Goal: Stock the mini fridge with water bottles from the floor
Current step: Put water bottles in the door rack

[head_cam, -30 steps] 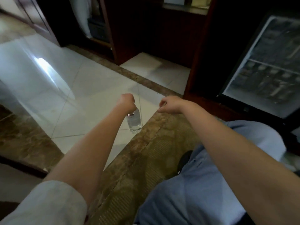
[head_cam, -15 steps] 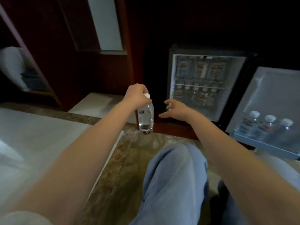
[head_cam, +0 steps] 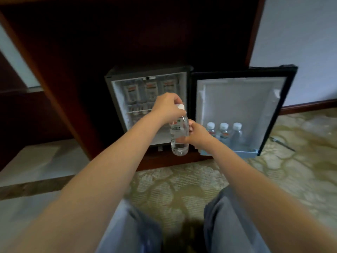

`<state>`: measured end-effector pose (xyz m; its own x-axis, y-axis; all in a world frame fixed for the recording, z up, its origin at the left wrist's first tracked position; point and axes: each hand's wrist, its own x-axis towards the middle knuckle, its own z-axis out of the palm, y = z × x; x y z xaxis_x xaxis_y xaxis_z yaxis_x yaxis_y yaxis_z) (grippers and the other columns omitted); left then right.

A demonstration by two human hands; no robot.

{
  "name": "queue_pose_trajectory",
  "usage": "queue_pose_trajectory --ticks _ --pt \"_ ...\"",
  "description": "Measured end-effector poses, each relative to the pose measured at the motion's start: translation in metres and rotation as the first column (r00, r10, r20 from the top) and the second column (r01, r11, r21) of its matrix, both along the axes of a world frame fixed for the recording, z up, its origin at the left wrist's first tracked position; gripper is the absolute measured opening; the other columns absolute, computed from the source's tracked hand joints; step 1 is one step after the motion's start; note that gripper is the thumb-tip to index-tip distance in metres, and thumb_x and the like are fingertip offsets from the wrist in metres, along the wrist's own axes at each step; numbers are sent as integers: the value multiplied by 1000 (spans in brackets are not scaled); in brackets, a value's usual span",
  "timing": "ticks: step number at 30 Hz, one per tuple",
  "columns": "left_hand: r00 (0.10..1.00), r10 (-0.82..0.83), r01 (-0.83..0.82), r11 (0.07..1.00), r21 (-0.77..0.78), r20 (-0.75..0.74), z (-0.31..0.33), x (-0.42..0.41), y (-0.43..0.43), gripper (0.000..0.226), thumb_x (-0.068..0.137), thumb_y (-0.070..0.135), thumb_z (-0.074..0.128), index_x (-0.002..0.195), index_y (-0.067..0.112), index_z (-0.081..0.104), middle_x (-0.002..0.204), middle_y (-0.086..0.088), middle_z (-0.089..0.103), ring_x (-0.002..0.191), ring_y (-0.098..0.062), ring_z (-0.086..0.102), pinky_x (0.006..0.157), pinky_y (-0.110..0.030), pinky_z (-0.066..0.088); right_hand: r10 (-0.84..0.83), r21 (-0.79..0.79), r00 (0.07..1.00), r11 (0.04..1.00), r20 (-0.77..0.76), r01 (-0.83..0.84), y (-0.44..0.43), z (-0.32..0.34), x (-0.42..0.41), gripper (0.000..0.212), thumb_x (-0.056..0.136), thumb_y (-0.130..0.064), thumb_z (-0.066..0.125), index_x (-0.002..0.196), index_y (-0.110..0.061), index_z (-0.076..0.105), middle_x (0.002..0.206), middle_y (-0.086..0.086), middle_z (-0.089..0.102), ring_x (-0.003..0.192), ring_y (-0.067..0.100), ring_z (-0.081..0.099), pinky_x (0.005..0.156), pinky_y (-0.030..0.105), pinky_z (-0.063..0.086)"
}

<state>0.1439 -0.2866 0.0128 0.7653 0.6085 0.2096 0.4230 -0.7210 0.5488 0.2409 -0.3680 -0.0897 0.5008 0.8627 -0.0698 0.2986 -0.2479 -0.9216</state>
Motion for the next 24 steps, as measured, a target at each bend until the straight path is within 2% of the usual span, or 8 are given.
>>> queue_pose_trajectory --ticks 3,5,9,12,15,19,22,24 --pt "996 -81 81 997 -17 -26 -11 43 -17 28 79 15 69 107 11 64 107 -3 62 90 -16 57 64 -22 45 -123 10 992 992 -19 124 -22 -13 34 40 71 -12 82 92 -25 51 83 -12 57 78 1 54 70 21 44" --pt "990 -130 130 991 -15 -46 -23 70 -31 28 80 15 67 107 10 64 108 -4 62 92 -18 60 63 -22 45 -207 -24 978 978 -3 207 -37 -21 53 39 73 -14 81 92 -24 49 82 -13 53 75 1 51 61 17 40" --pt "988 -154 153 987 -44 -24 -46 114 -50 30 89 36 56 107 13 60 103 0 60 81 -14 57 66 -24 44 -363 -93 927 924 89 371 -64 -37 90 46 72 -25 80 106 -20 50 94 -5 58 92 17 56 77 31 48" --pt "994 -102 99 994 -55 -42 -62 139 -54 35 94 45 43 94 14 59 94 -1 61 82 -18 57 68 -29 43 -524 -72 849 846 68 528 -81 -45 116 43 73 -23 77 107 -22 52 96 -4 59 93 19 57 84 36 49" --pt "975 -87 81 996 -38 -203 -80 163 -47 26 95 39 44 91 15 54 94 -2 58 84 -20 55 74 -33 46 -671 -12 741 741 7 671 -95 -56 143 45 74 -22 76 112 -21 52 99 -2 59 90 19 57 76 33 46" --pt "894 -155 167 986 -9 -420 -103 197 -40 33 93 34 47 116 11 57 114 -9 60 105 -28 57 85 -34 47 -775 20 632 631 -24 775 -109 -76 177 47 75 -16 74 115 -18 49 99 -1 58 90 20 58 71 30 42" --pt "847 -178 212 977 12 -501 -123 219 -40 36 93 30 49 123 9 54 126 -11 55 109 -30 54 78 -31 40 -792 18 609 609 -43 793 -109 -92 203 49 74 -12 74 116 -16 49 99 0 58 90 20 58 65 26 41" --pt "825 -180 233 972 33 -536 -138 231 -37 38 93 28 49 126 10 51 132 -10 52 114 -30 52 81 -32 40 -792 5 610 610 -30 792 -103 -104 219 52 73 -13 75 118 -17 50 101 0 59 92 21 60 66 27 43"
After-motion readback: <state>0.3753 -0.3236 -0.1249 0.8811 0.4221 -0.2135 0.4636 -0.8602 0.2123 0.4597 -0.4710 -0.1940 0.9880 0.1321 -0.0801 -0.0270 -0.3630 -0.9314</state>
